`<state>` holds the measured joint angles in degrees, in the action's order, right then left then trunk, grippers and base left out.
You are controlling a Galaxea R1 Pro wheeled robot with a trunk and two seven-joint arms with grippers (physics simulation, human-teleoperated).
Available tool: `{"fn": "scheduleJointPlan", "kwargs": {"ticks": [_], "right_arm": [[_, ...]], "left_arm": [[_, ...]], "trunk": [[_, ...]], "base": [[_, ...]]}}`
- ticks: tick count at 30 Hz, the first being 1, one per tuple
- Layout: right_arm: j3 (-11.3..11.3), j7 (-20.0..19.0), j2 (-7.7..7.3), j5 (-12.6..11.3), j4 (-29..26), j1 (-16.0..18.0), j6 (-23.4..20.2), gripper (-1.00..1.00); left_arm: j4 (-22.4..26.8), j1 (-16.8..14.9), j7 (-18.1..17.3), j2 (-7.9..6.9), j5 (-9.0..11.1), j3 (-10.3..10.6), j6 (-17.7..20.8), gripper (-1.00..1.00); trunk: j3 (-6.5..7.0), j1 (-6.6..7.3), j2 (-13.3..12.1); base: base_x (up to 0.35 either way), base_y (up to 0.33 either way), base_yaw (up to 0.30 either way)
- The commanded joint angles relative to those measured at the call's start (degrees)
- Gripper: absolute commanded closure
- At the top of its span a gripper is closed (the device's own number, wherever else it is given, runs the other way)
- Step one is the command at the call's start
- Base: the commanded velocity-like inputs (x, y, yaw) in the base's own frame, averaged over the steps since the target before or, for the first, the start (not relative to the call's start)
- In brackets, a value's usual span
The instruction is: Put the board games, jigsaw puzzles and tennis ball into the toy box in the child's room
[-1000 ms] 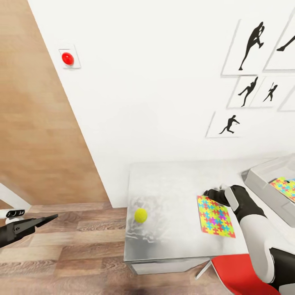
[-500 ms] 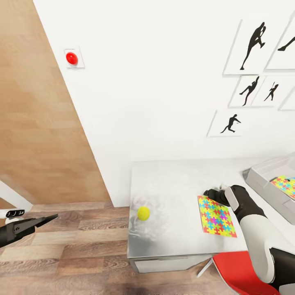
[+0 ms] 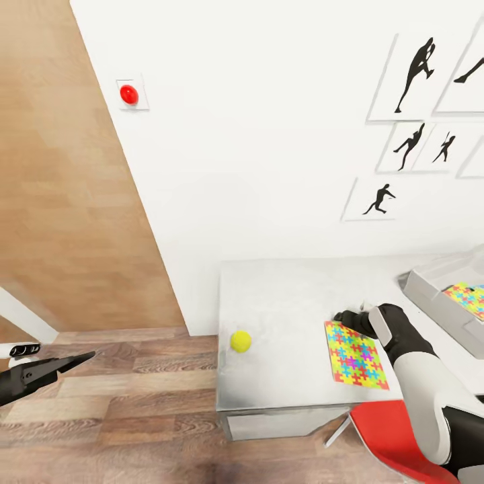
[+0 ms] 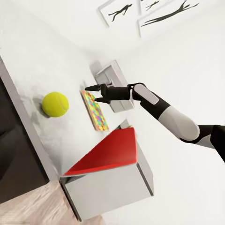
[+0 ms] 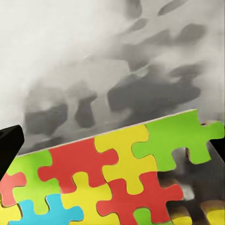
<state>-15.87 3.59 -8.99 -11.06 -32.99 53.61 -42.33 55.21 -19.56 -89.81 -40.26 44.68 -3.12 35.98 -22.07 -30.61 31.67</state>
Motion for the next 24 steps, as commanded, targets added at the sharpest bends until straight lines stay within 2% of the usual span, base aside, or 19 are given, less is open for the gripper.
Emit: {"fn": "scheduleJointPlan", "kwargs": {"ticks": [1, 16, 24], "right_arm": [[-0.12, 0.37, 0.02, -1.06, 1.96, 0.00, -0.21, -1.00], [-0.20, 0.28, -0.05, -1.00, 1.95, 0.00, -0.35, -1.00], [-0.21, 0.28, -0.06, -0.98, 1.88, 0.00, -0.40, -1.00]], "left_arm": [[-0.01, -0.04, -0.19, -0.02, 0.07, 0.05, 0.62, -1.00], [-0.01, -0.04, -0.19, 0.00, 0.08, 0.11, 0.58, -1.00], [-0.01, -0.04, -0.19, 0.01, 0.06, 0.13, 0.58, -1.00]], "trunk": [[-0.09, -0.01, 0.07], [-0.09, -0.01, 0.07], [-0.09, -0.01, 0.07]], "base": [[-0.212, 0.168, 0.000], [-0.216, 0.157, 0.000], [-0.037, 0.033, 0.000]]}}
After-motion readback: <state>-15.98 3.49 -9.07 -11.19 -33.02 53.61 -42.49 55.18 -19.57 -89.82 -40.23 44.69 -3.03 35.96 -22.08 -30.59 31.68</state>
